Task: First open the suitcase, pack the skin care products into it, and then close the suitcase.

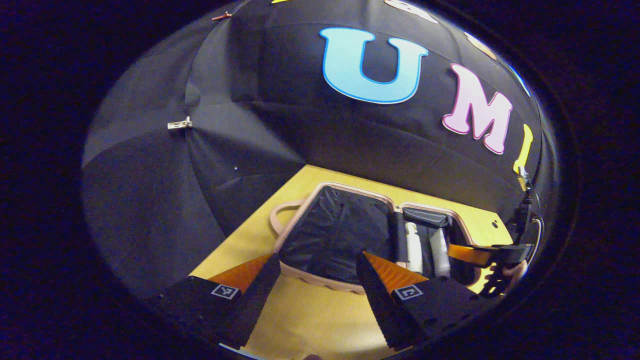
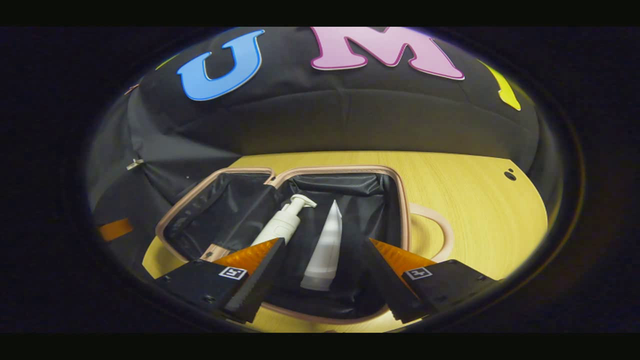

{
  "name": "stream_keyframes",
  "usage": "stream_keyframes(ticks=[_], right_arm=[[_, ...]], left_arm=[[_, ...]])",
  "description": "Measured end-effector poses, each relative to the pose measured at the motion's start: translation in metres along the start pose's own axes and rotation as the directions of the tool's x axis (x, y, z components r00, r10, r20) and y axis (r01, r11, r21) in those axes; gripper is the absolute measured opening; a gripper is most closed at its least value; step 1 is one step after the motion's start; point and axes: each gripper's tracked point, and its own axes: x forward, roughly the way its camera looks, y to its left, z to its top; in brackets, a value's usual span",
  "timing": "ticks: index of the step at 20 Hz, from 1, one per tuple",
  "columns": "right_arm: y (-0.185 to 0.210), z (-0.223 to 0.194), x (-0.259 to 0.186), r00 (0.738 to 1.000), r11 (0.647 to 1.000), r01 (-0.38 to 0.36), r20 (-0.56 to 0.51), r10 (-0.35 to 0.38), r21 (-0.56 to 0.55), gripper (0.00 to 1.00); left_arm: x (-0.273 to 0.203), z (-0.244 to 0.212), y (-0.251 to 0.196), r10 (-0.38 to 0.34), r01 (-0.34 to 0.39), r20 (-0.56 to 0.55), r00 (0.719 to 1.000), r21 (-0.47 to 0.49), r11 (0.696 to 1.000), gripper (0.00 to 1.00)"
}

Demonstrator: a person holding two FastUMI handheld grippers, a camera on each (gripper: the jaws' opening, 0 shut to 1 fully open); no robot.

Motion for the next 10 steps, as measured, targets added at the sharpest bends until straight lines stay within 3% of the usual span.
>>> stream_keyframes(ticks=[3,4,5,10], right_arm=[[-0.010,0.014,-0.030,0.996,0.998,0.003,0.086,0.003,-0.062,0.98],[-0.015,0.017,-0.038,0.993,0.996,0.006,0.114,0.004,-0.089,0.98],[-0.022,0.011,-0.045,0.994,0.995,0.014,0.106,-0.003,-0.102,0.97],[-0.061,-0.010,-0.079,0.991,0.996,0.067,0.117,-0.059,-0.062,0.98]], left_arm=[[0.050,0.017,0.017,-0.029,0.029,0.010,1.000,-0.035,0.999,0.96],[0.070,0.026,0.023,-0.048,0.049,0.043,0.998,-0.010,0.999,0.92],[0.092,0.032,0.035,-0.050,0.049,0.061,0.997,0.028,0.998,0.97],[0.170,0.015,0.077,0.000,0.005,-0.059,0.998,0.088,0.996,0.96]])
